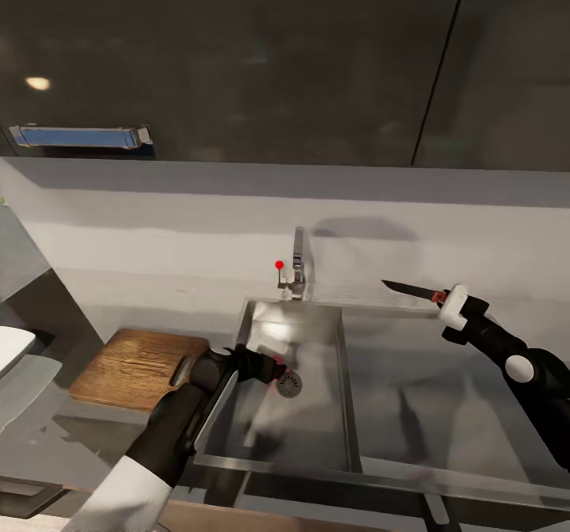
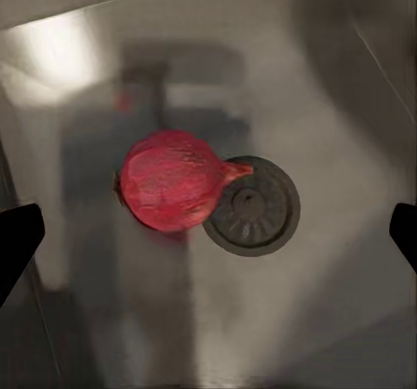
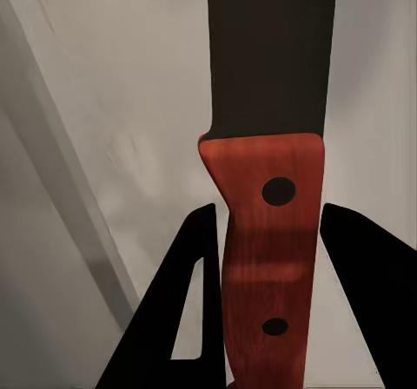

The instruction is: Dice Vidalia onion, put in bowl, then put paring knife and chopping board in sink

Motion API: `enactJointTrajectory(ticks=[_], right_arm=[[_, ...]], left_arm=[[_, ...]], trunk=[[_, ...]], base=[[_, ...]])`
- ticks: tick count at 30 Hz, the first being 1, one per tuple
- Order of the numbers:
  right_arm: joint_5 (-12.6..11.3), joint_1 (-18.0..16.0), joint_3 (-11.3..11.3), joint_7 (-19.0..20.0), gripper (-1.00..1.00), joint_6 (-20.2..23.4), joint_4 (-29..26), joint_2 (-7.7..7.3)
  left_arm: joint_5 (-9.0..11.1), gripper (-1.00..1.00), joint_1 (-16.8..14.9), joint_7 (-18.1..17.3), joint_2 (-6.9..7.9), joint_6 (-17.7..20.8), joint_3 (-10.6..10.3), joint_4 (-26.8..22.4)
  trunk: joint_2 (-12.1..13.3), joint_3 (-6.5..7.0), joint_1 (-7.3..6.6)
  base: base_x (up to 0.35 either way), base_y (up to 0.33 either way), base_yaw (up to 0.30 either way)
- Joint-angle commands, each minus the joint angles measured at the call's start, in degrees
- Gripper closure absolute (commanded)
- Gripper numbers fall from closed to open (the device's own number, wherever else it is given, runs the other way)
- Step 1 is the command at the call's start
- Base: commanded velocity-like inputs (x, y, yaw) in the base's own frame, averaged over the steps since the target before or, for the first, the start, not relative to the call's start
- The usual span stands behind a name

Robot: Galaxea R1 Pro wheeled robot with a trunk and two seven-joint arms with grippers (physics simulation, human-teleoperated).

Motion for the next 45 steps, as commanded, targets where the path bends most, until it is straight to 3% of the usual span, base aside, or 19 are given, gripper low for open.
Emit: enactJointTrajectory(ticks=[1, 4, 7, 12, 18, 28, 35, 45], right_arm=[[0.25, -0.05, 0.08, 0.18, 1.0, 0.38, -0.1, -0.05], [0.25, -0.05, 0.04, 0.15, 1.0, 0.51, -0.1, -0.05], [0.25, -0.05, 0.02, 0.16, 1.0, 0.63, -0.1, -0.05], [0.26, -0.05, 0.09, 0.15, 1.0, 2.47, -0.1, 0.01], [0.25, -0.05, 0.14, 0.12, 1.0, 4.08, -0.1, 0.03], [0.25, -0.05, 0.4, 0.16, 1.0, 6.71, -0.1, 0.04], [0.26, -0.05, 4.21, 0.17, 1.0, 9.81, -0.1, 0.04], [0.25, -0.05, 4.75, 0.13, 1.0, 10.07, -0.1, 0.04]], left_arm=[[0.01, -1.0, -0.18, -0.07, -0.01, 0.19, 0.01, 0.59], [0.01, -1.0, -1.16, 0.38, -0.16, -0.08, 0.0, 3.93], [0.01, -1.0, -3.91, 2.15, -0.5, -0.74, 0.05, 10.36], [0.07, -1.0, -7.08, 4.75, -0.7, -6.08, 0.1, 16.97], [0.1, -1.0, -7.92, 5.34, -0.85, -8.06, 0.18, 18.28], [0.2, -1.0, -8.99, 6.33, -3.35, -8.73, 0.43, 18.45], [0.29, -1.0, -9.07, 6.16, -3.95, -8.84, 0.42, 18.49], [0.29, -1.0, -9.07, 6.01, -3.99, -8.85, 0.31, 18.48]], trunk=[[-0.13, -0.12, 0.03], [-0.13, -0.12, 0.03], [-0.13, -0.12, 0.03], [-0.13, -0.12, 0.03], [-0.13, -0.12, 0.03], [-0.13, -0.12, 0.03], [-0.13, -0.26, 0.03], [-0.13, -1.08, 0.03]], base=[[0.0, 0.0, 0.0], [0.0, 0.0, 0.0], [0.0, 0.0, 0.0], [0.0, 0.0, 0.0], [0.0, 0.0, 0.0], [0.0, 0.0, 0.0], [0.0, 0.0, 0.0], [0.0, 0.0, 0.0]])
